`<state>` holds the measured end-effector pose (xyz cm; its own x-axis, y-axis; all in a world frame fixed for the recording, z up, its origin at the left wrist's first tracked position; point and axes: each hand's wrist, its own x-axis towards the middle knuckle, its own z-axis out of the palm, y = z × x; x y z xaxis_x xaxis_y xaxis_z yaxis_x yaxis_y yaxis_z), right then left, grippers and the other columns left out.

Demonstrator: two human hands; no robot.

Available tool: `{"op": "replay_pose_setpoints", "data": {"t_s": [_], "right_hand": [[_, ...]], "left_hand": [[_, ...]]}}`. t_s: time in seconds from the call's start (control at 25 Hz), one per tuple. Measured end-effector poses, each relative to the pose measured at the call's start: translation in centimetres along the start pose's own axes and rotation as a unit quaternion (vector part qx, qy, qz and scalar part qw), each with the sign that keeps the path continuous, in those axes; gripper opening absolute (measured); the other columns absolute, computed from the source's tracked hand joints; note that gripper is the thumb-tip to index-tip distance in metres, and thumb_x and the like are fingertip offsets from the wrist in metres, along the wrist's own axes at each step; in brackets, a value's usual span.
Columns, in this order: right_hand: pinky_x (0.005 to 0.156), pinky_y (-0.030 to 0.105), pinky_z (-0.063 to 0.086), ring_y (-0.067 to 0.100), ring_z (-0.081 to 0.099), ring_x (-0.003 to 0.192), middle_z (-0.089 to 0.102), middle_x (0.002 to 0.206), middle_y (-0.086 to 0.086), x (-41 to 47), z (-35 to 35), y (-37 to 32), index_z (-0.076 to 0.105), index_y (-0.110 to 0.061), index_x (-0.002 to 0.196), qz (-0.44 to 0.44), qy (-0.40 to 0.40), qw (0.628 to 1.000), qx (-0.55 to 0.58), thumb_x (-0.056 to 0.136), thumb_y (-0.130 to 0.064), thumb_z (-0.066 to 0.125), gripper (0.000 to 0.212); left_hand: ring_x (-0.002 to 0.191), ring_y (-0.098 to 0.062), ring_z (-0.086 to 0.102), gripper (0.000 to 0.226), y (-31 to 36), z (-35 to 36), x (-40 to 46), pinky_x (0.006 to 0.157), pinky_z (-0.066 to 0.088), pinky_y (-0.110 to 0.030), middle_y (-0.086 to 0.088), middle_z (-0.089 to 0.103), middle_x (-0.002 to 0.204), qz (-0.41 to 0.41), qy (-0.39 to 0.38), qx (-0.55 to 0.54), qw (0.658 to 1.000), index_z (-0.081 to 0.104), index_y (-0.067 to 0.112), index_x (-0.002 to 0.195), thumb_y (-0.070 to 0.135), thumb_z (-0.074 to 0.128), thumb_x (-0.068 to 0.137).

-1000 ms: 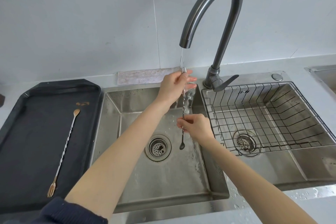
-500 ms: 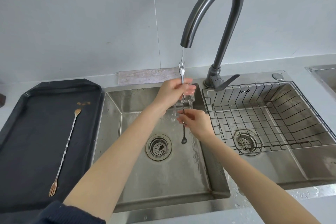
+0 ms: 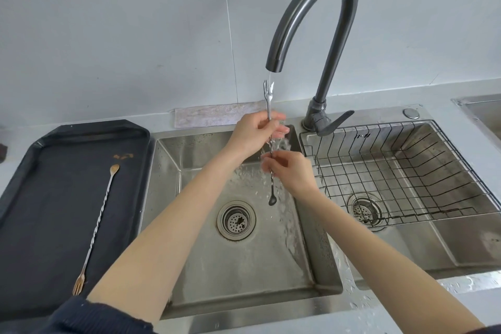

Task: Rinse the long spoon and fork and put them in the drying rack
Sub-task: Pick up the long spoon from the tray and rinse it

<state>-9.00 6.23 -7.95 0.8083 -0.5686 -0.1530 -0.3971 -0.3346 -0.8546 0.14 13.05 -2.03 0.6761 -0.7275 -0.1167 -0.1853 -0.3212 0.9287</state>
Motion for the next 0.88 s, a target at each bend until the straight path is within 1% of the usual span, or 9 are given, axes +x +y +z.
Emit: {"op": "replay_pose_setpoints", "data": {"t_s": [0.08, 0.16, 0.28, 0.4, 0.56, 0.64, 0.76, 0.8, 0.88], "right_hand": [[0.052, 0.015, 0.037, 0.002, 0.047, 0.052, 0.069, 0.074, 0.000, 0.7, -0.4, -1.1, 0.071, -0.010, 0.087, -0.014, 0.011, 1.000, -0.010, 0.088, -0.026, 0.055, 0.023], [0.057, 0.018, 0.039, 0.005, 0.052, 0.056, 0.074, 0.083, 0.004, 1.4, -0.8, -2.4, 0.072, -0.012, 0.094, -0.020, 0.012, 1.000, -0.010, 0.089, -0.028, 0.054, 0.024], [0.050, 0.010, 0.036, -0.002, 0.052, 0.050, 0.071, 0.073, -0.003, 2.2, -1.2, -3.5, 0.071, -0.011, 0.092, -0.044, 0.010, 0.999, -0.011, 0.090, -0.027, 0.054, 0.024], [0.038, 0.008, 0.031, -0.001, 0.044, 0.035, 0.053, 0.056, -0.014, 2.4, -1.3, -3.9, 0.069, -0.009, 0.091, -0.046, 0.021, 0.999, -0.004, 0.091, -0.025, 0.051, 0.024], [0.042, 0.008, 0.034, -0.008, 0.048, 0.039, 0.051, 0.055, -0.016, 2.1, -1.2, -3.5, 0.067, -0.011, 0.083, -0.054, 0.028, 0.998, -0.004, 0.093, -0.021, 0.045, 0.026], [0.044, 0.011, 0.031, 0.001, 0.045, 0.042, 0.051, 0.054, -0.016, 1.8, -1.1, -3.1, 0.061, -0.018, 0.070, -0.041, 0.024, 0.999, -0.009, 0.093, -0.021, 0.046, 0.028], [0.042, 0.011, 0.031, 0.002, 0.038, 0.047, 0.056, 0.056, -0.007, 1.5, -1.0, -2.1, 0.060, -0.018, 0.066, -0.022, 0.012, 0.999, -0.029, 0.093, -0.025, 0.048, 0.030], [0.043, 0.010, 0.031, 0.002, 0.040, 0.048, 0.061, 0.061, -0.003, 1.5, -0.8, -1.7, 0.065, -0.014, 0.075, -0.016, 0.002, 0.999, -0.031, 0.093, -0.025, 0.048, 0.027], [0.053, 0.012, 0.037, 0.003, 0.049, 0.056, 0.069, 0.078, 0.000, 1.4, -0.4, -1.0, 0.069, -0.011, 0.095, -0.008, -0.011, 1.000, -0.024, 0.092, -0.023, 0.050, 0.022]], "left_hand": [[0.073, -0.003, 0.067, 0.025, -0.3, -0.3, 0.2, 0.083, 0.053, -0.018, -0.010, 0.072, 0.102, -0.003, 0.020, -0.009, 1.000, 0.064, 0.010, 0.110, 0.019, 0.047, 0.093], [0.082, -0.013, 0.065, 0.027, -0.2, -0.7, 0.3, 0.087, 0.052, -0.030, -0.011, 0.072, 0.103, -0.005, 0.044, 0.003, 0.999, 0.067, 0.012, 0.107, 0.024, 0.046, 0.093], [0.087, -0.010, 0.062, 0.034, 0.3, -1.1, 0.2, 0.076, 0.050, -0.012, -0.008, 0.072, 0.103, 0.003, 0.050, 0.003, 0.999, 0.066, 0.014, 0.108, 0.029, 0.037, 0.097], [0.093, -0.007, 0.058, 0.039, 0.9, -1.1, 0.1, 0.059, 0.043, 0.004, -0.002, 0.068, 0.110, 0.009, 0.036, 0.018, 0.999, 0.063, 0.016, 0.113, 0.032, 0.031, 0.098], [0.102, -0.011, 0.057, 0.040, 0.7, -0.6, 0.3, 0.058, 0.039, 0.007, -0.001, 0.062, 0.125, 0.002, 0.017, 0.054, 0.998, 0.059, 0.016, 0.120, 0.030, 0.029, 0.099], [0.109, -0.014, 0.058, 0.037, 0.4, -0.5, 0.4, 0.059, 0.038, 0.006, -0.002, 0.062, 0.125, 0.013, 0.015, 0.085, 0.996, 0.060, 0.016, 0.119, 0.027, 0.032, 0.098], [0.083, -0.015, 0.062, 0.033, -0.2, -0.3, 0.7, 0.068, 0.042, -0.016, -0.010, 0.071, 0.099, 0.016, 0.032, 0.151, 0.988, 0.067, 0.013, 0.108, 0.029, 0.042, 0.095], [0.068, -0.015, 0.058, 0.033, -0.5, -0.2, 0.7, 0.067, 0.040, -0.023, -0.014, 0.071, 0.088, 0.011, 0.041, 0.155, 0.987, 0.071, 0.010, 0.100, 0.031, 0.046, 0.093], [0.063, -0.017, 0.058, 0.031, -0.9, -0.1, 0.6, 0.070, 0.045, -0.027, -0.016, 0.074, 0.084, 0.007, 0.054, 0.127, 0.990, 0.074, 0.009, 0.089, 0.032, 0.053, 0.089]]}}
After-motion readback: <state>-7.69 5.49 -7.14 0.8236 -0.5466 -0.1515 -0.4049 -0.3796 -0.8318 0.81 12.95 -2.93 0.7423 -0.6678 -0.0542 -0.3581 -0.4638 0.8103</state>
